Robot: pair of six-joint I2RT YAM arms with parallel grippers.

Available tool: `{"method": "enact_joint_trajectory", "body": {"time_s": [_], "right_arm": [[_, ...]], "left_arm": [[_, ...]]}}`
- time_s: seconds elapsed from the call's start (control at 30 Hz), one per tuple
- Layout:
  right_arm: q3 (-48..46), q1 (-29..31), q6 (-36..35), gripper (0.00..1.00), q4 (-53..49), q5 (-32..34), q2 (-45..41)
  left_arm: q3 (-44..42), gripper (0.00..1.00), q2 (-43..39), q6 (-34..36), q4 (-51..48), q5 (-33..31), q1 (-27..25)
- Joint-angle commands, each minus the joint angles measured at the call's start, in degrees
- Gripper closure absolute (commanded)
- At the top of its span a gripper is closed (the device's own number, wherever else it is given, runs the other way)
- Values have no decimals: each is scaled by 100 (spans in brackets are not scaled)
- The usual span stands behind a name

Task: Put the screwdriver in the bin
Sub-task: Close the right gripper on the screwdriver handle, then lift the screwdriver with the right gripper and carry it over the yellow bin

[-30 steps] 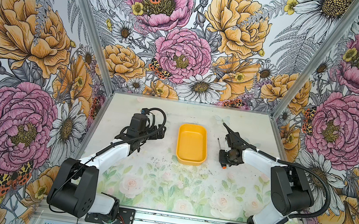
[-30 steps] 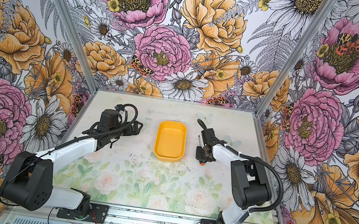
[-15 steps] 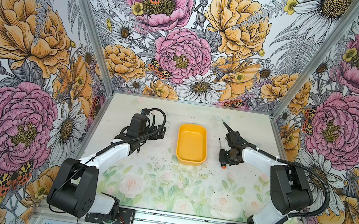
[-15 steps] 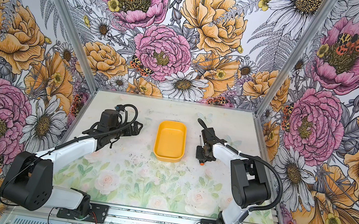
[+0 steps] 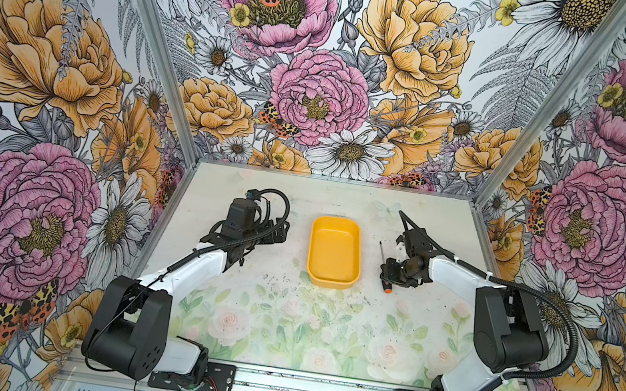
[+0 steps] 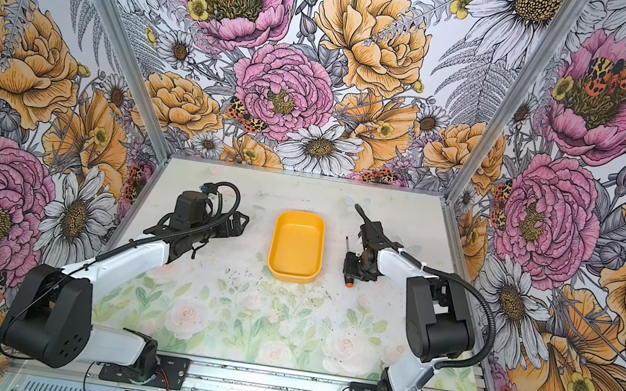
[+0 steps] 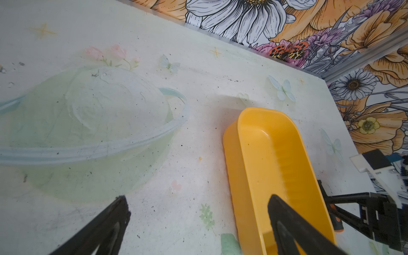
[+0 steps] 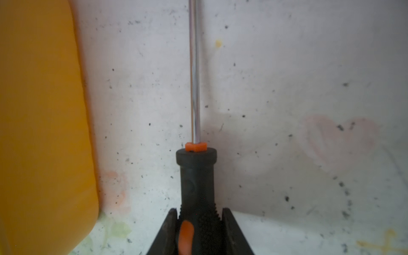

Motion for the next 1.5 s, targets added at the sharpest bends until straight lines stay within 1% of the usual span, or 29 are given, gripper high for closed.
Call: {"method": "enact_joint_trajectory", "body": {"time_s": [0.0, 0.1, 0.2, 0.27, 0.3, 0.33, 0.4, 0.47, 0.53, 0.57, 0.6, 0.67, 0.73, 0.87, 0.93, 1.13, 1.47], "right_arm": [[195, -215, 254, 94, 393, -1136, -333], [394, -294, 377, 94, 414, -1526, -489], [692, -290, 595, 93, 417, -1698, -719], [927, -243, 847, 92, 443, -1652, -879], [1026, -159, 1019, 92, 504, -1498, -978], [1085, -58, 1222, 92, 566, -1288, -1062], [1190, 334, 1574, 91, 760, -723, -1210], [1276, 816, 1862, 86, 870, -7, -1268], [1326, 1301, 2102, 82, 1006, 642, -1246], [1355, 1533, 2172, 78, 1060, 989, -1203], [1393, 1709, 2209, 76, 1075, 1271, -1165], [1452, 2079, 2281, 76, 1088, 1874, -1026], [1468, 2330, 2329, 81, 1114, 2271, -857], [1464, 2535, 2522, 84, 1158, 2203, -440], [1446, 2592, 2630, 85, 1185, 2097, -209], [1428, 2768, 2861, 86, 1262, 2080, 318], [1358, 2874, 2915, 89, 1250, 1939, 718]], "left_arm": [[95, 1, -68, 12, -29, 101, -55], [80, 1, -95, 24, -30, 93, -52], [58, 1, -130, 33, -30, 78, -55], [50, 1, -145, 34, -30, 78, -52], [45, 1, -149, 24, -24, 66, -59], [35, 1, -157, 32, -22, 65, -59], [29, 1, -174, 28, -22, 59, -59], [-3, 1, -192, 29, 7, 62, -59], [-29, 1, -220, 38, 7, 48, -59], [-49, 1, -231, 41, 5, 46, -59], [-65, 1, -252, 39, 5, 43, -59], [-81, 1, -293, 35, 5, 42, -59], [-110, 1, -336, 39, 10, 32, -59], [-184, 1, -401, 47, 40, -2, -55], [-210, 1, -408, 67, 44, -30, -54], [-215, 1, -333, 102, 65, -18, -51], [-217, 1, -324, 145, 38, -49, -42]]}}
